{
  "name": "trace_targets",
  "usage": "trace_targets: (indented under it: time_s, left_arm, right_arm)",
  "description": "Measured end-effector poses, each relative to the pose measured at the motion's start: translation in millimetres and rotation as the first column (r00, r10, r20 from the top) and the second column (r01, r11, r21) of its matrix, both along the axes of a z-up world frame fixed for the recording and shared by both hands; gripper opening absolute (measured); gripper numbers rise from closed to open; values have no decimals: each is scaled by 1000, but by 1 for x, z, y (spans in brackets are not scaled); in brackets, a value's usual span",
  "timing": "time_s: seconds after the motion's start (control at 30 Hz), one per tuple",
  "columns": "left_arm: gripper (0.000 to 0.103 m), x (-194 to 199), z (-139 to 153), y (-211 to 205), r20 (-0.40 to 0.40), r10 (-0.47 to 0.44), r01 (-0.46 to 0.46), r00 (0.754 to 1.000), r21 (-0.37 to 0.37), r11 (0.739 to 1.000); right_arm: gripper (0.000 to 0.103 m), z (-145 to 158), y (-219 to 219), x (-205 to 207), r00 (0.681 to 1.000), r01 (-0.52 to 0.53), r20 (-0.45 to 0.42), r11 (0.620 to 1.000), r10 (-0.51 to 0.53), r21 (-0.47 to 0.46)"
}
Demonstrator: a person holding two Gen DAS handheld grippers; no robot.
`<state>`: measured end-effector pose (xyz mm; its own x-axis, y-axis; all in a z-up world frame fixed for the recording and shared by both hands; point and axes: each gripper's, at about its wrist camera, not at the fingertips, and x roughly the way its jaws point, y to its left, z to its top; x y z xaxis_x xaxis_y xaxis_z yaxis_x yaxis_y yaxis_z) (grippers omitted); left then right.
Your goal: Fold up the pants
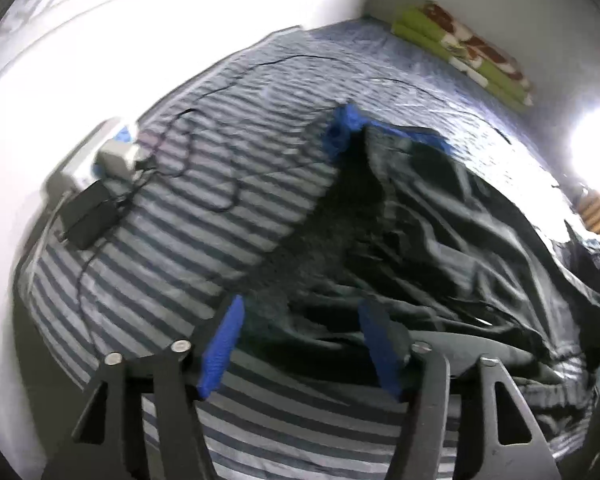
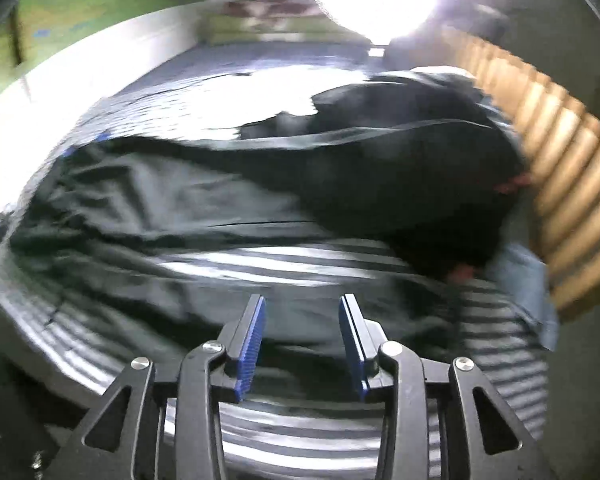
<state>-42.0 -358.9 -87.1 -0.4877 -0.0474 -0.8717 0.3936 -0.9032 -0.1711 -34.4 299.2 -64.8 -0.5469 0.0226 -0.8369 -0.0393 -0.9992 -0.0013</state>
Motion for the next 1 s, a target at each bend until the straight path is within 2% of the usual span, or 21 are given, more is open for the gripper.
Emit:
trace_targets:
  time_s: [0.1, 0.2, 0.3, 0.4, 0.47, 0.5, 0.53, 0.67, 0.7, 0.73, 0.77, 0.9, 1.0]
  left_arm:
    - [70, 5, -18, -25, 30, 41, -42, 999, 33, 999]
    - [73, 5, -39, -44, 70, 62, -67, 996, 71, 995]
    - [73, 2, -59, -53, 94, 75, -86, 993, 127, 988]
    - [72, -5, -71, -50, 102, 57, -69, 993, 125, 990]
    - [68, -8, -75, -48, 100, 57, -69, 993, 119, 991]
    - [57, -9, -76, -47, 96, 53, -65, 994, 126, 990]
    - [51, -10, -77, -46, 100, 56, -68, 993, 123, 990]
    - [41, -11, -75, -43, 88, 59, -68, 994, 100, 993]
    - [37, -10, -72, -43, 80, 59, -67, 995, 102, 992]
    - [33, -9, -69, -45, 73, 60, -67, 996, 105, 992]
    - [31, -7, -65, -45, 64, 62, -68, 996, 108, 992]
    - [21, -1, -45, -45, 10, 69, -70, 998, 123, 990]
    - [19, 1, -29, -40, -9, 55, -54, 998, 112, 992]
  right_arm:
    - [38, -14, -45, -23, 994, -107, 18, 994, 107, -12]
    - [42, -30, -96, -49, 971, -234, 37, 972, 234, -10]
    - [43, -52, -157, -80, 920, -385, 78, 923, 384, 4]
    - [43, -69, -201, -99, 867, -492, 111, 871, 486, 23]
    - [44, -78, -219, -107, 832, -545, 133, 838, 538, 22]
    - [44, -83, -228, -110, 814, -571, 146, 821, 562, 25]
    - [44, -89, -237, -113, 797, -594, 161, 804, 583, 31]
    - [43, -107, -255, -121, 757, -636, 209, 771, 619, 20]
    - [34, -108, -257, -119, 750, -643, 214, 766, 626, 9]
    - [16, -107, -259, -114, 739, -655, 213, 756, 639, 4]
    - [9, -106, -259, -111, 732, -662, 217, 750, 646, 2]
    - [2, -93, -255, -88, 731, -667, 186, 745, 656, -8]
    - [2, -82, -252, -70, 727, -673, 159, 739, 668, -27]
